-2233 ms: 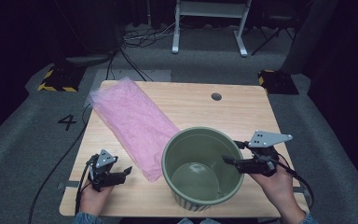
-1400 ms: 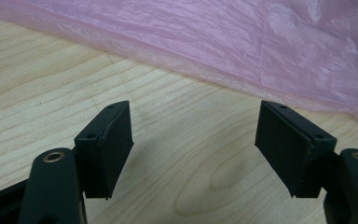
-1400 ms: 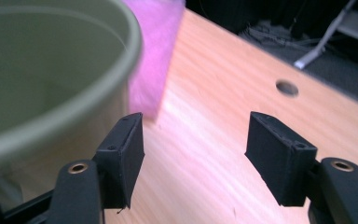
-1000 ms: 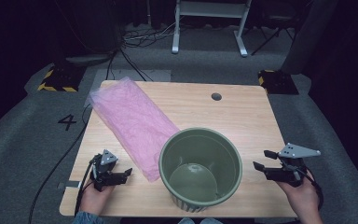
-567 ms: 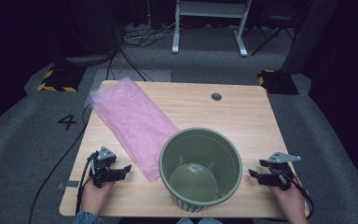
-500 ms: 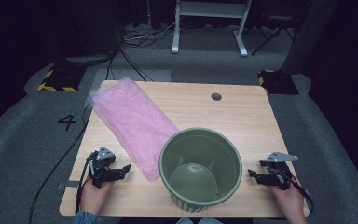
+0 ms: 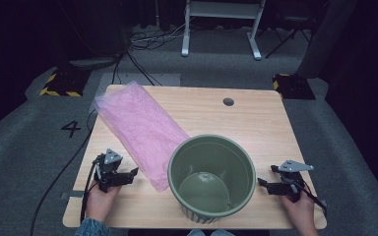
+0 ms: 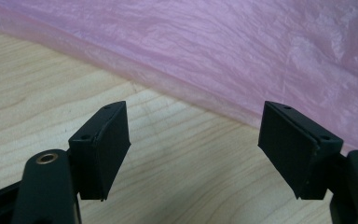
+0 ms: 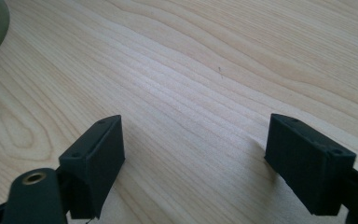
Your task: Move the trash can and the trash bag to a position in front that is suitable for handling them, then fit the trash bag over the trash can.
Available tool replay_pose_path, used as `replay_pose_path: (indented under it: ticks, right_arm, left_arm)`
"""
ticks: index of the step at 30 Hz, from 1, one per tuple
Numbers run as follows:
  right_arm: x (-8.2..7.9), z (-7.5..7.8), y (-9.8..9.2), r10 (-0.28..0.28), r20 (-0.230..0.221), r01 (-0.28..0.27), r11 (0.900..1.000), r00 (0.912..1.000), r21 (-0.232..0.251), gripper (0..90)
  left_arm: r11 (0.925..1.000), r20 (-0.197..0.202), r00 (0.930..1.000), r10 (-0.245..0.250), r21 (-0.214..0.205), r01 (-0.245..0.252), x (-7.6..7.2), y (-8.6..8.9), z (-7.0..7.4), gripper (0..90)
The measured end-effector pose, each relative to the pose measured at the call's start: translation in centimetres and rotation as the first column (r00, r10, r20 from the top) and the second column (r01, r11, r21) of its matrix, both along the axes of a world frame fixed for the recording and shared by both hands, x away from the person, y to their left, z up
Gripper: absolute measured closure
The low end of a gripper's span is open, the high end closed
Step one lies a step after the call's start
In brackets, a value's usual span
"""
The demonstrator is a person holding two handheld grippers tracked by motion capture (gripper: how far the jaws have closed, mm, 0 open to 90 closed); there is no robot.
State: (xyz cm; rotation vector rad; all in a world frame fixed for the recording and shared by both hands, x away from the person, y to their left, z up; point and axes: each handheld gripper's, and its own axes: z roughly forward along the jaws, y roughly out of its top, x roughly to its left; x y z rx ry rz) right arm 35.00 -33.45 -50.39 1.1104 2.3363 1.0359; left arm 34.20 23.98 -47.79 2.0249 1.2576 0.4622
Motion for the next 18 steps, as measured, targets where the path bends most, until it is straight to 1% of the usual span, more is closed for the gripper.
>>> replay_pose_path:
  ticks: [4,7,8,9,10,11,12,13,14,15,16,18]
  right_arm:
    - [0.0,0.0,0.0,0.000,0.000,0.000,1.0000,1.0000,0.000,19.4]
    - [0.0,0.0,0.0,0.000,0.000,0.000,1.0000,1.0000,0.000,19.4]
    - [0.0,0.0,0.0,0.000,0.000,0.000,1.0000,1.0000,0.000,19.4]
    - [0.0,0.0,0.0,0.000,0.000,0.000,1.0000,1.0000,0.000,19.4]
    - [0.0,0.0,0.0,0.000,0.000,0.000,1.0000,1.0000,0.000,19.4]
    - [0.0,0.0,0.0,0.000,0.000,0.000,1.0000,1.0000,0.000,19.4]
    - [0.0,0.0,0.0,0.000,0.000,0.000,1.0000,1.0000,0.000,19.4]
    - [0.0,0.0,0.0,0.000,0.000,0.000,1.0000,1.0000,0.000,19.4]
    - [0.0,0.0,0.0,0.000,0.000,0.000,1.0000,1.0000,0.000,19.4]
    - [0.0,0.0,0.0,0.000,0.000,0.000,1.0000,1.0000,0.000,19.4]
    - [0.0,0.0,0.0,0.000,0.000,0.000,1.0000,1.0000,0.000,19.4]
    - [0.0,0.0,0.0,0.000,0.000,0.000,1.0000,1.0000,0.000,19.4]
  left_arm:
    - [0.9997,0.024,0.9995,0.020,0.016,-0.021,0.8,-0.2,0.9,24.6]
    - [0.9988,0.034,0.9985,0.042,0.023,-0.042,1.8,-0.2,1.7,24.8]
    - [0.9967,0.036,0.9977,0.058,0.054,-0.060,2.2,-0.3,2.0,24.9]
    - [0.9932,0.046,0.9970,0.062,0.096,-0.066,2.5,-0.5,2.2,24.8]
    - [0.9899,0.049,0.9970,0.060,0.125,-0.066,2.9,-0.6,2.4,25.6]
    - [0.9859,0.048,0.9967,0.065,0.151,-0.072,3.3,-0.8,2.5,26.4]
    - [0.9832,0.046,0.9965,0.070,0.165,-0.077,3.7,-0.8,2.6,26.5]
    - [0.9828,0.045,0.9962,0.074,0.166,-0.081,4.0,-0.8,2.7,26.5]
    - [0.9845,0.042,0.9964,0.074,0.156,-0.080,4.4,-0.7,2.7,26.5]
    - [0.9866,0.029,0.9966,0.078,0.142,-0.081,4.8,-0.5,2.7,26.7]
    - [0.9881,0.018,0.9970,0.075,0.133,-0.077,5.2,-0.4,2.6,26.6]
    - [0.9916,0.007,0.9980,0.063,0.112,-0.063,5.8,-0.2,2.3,26.9]
